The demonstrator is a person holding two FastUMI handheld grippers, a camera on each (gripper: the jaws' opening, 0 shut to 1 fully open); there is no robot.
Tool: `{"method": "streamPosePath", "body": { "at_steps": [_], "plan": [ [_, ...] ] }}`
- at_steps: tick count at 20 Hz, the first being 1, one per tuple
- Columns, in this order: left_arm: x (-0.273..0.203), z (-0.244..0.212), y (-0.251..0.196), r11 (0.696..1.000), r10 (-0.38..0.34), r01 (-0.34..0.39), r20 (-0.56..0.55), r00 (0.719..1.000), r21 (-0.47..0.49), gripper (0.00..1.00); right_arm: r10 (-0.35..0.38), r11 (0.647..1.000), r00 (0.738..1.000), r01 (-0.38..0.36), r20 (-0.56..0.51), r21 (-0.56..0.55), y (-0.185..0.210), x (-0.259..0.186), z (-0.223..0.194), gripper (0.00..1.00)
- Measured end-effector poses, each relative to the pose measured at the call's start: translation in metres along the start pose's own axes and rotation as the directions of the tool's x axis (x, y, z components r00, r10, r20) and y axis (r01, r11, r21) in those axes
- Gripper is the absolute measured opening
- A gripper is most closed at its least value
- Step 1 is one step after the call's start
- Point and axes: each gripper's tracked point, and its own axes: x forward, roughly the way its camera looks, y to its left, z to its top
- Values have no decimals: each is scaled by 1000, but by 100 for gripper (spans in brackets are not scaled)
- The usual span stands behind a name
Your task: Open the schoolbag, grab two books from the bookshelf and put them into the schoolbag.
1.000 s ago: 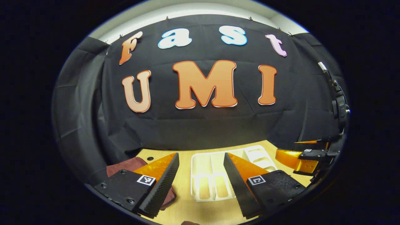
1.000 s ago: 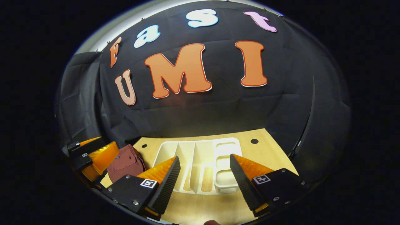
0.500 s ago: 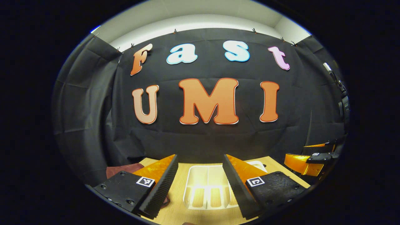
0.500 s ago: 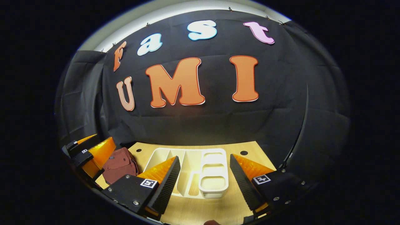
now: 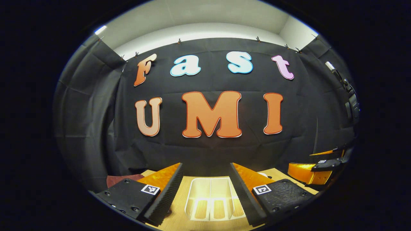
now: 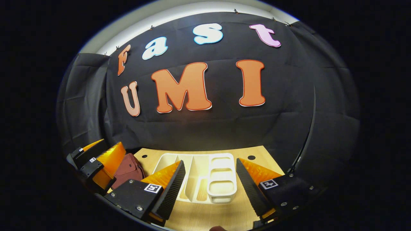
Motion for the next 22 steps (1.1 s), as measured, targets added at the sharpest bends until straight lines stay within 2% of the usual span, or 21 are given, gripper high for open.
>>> {"method": "streamPosePath", "body": {
  "at_steps": [9,10,13,14,17,18,22],
  "plan": [
    [-16,-5,13,1000,-7,7,-23,1000,-7,90,5,1000,1000,-5,-27,2,17,-6,-13,95],
    [-16,-8,14,1000,-10,9,-25,1000,-7,92,6,1000,999,-6,-31,3,18,-7,-15,100],
    [-16,-2,22,1000,-13,12,-16,1000,-6,92,2,1000,1000,-2,-26,-1,18,-7,-11,100],
    [-16,-3,25,1000,-9,9,-18,1000,-7,92,-4,1000,1000,4,-20,-4,18,-8,-10,95],
    [-17,-6,30,999,-16,15,-17,1000,-28,89,-4,1000,1000,4,-13,-7,22,-8,-9,95],
    [-18,-9,35,1000,-9,8,-18,1000,-23,92,-6,1000,1000,5,-14,-11,22,-8,-10,95],
    [-20,-10,40,1000,-6,6,3,1000,11,90,-11,1000,1000,11,-19,-19,30,-7,-13,95]
  ]
}}
